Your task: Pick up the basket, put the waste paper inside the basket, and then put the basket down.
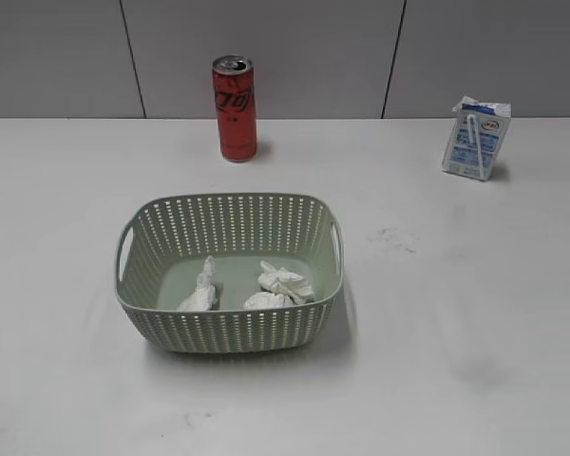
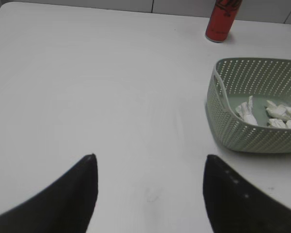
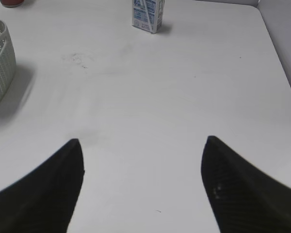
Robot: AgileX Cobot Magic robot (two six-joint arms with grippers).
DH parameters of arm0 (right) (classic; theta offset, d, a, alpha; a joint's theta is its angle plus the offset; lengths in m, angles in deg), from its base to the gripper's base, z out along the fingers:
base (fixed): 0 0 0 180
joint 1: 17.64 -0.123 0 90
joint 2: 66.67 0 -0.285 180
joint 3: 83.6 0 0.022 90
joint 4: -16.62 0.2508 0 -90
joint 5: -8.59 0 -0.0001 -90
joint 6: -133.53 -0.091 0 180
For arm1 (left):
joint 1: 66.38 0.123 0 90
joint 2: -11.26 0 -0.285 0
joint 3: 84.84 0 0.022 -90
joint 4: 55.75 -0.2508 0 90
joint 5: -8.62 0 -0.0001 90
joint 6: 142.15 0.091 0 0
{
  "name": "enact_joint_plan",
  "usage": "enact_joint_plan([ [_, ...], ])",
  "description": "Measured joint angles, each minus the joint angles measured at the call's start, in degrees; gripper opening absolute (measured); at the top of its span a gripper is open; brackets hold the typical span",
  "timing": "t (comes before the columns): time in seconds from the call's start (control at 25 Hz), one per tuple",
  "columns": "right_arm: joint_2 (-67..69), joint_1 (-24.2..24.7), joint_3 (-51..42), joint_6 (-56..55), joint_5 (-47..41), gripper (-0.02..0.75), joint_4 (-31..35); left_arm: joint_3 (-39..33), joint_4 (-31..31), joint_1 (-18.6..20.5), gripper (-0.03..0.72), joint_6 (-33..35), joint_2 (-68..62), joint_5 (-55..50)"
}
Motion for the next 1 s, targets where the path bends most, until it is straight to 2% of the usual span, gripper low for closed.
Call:
enact_joint_plan([
  [1.0, 0.0, 0.0, 0.0, -2.4, 0.0, 0.569, 0.4, 0.0, -0.3, 0.0, 0.482, 0.0, 0.0, 0.0],
])
